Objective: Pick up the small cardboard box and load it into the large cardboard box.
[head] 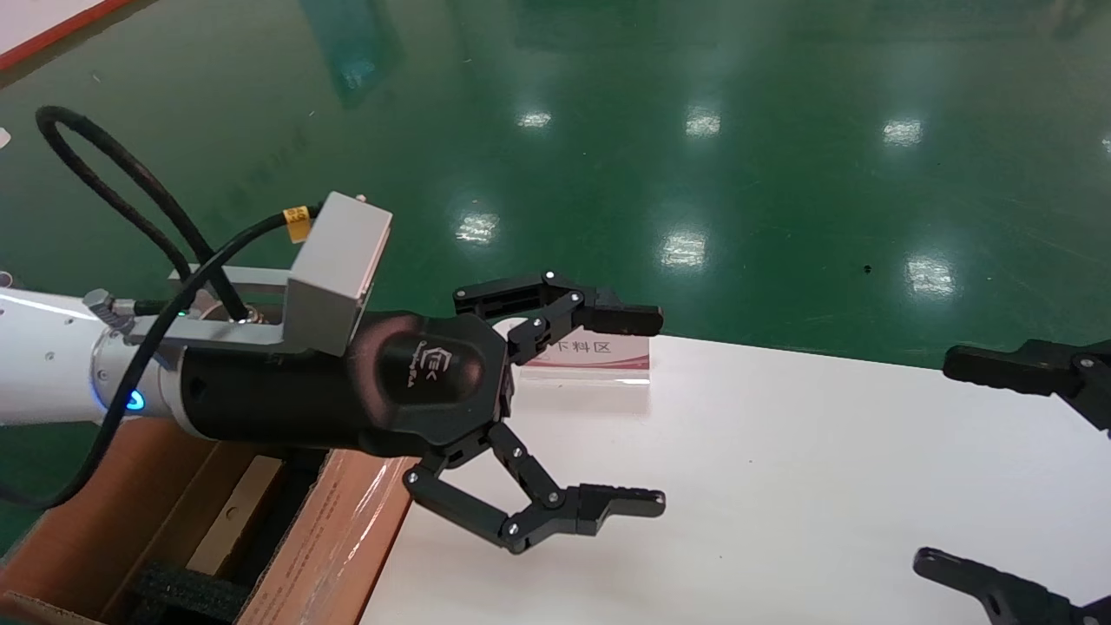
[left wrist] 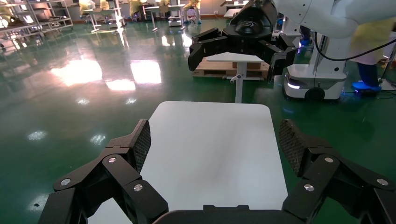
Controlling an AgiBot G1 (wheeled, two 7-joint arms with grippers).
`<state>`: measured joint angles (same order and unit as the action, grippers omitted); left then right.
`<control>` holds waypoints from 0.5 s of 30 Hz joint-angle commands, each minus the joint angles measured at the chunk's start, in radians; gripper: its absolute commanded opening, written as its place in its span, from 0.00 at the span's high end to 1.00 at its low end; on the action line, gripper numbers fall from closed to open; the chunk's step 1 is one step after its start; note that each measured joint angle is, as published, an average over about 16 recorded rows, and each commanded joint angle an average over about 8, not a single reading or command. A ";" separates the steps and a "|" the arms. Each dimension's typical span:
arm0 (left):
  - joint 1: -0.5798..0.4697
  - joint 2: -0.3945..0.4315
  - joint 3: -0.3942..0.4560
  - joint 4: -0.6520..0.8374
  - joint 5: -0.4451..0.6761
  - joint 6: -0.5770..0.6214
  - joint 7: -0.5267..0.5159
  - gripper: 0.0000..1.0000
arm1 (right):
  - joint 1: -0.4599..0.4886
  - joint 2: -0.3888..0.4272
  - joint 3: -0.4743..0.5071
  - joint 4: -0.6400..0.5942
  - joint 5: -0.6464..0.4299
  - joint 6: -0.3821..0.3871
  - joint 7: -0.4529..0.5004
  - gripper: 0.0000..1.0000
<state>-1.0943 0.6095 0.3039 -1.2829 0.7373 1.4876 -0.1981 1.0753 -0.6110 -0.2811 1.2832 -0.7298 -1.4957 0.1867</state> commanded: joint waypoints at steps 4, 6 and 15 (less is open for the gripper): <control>0.004 0.000 -0.005 0.000 -0.001 0.002 0.002 0.00 | 0.000 0.000 0.000 0.000 0.000 0.000 0.000 0.00; 0.006 0.000 -0.007 0.000 -0.002 0.002 0.003 0.00 | 0.000 0.000 -0.001 0.000 0.000 0.000 0.000 0.00; 0.013 0.001 -0.016 -0.001 -0.004 0.005 0.007 0.00 | 0.000 0.000 -0.001 0.000 0.001 0.001 -0.001 0.00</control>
<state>-1.0811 0.6106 0.2876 -1.2838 0.7328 1.4930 -0.1911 1.0756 -0.6105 -0.2824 1.2831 -0.7290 -1.4952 0.1860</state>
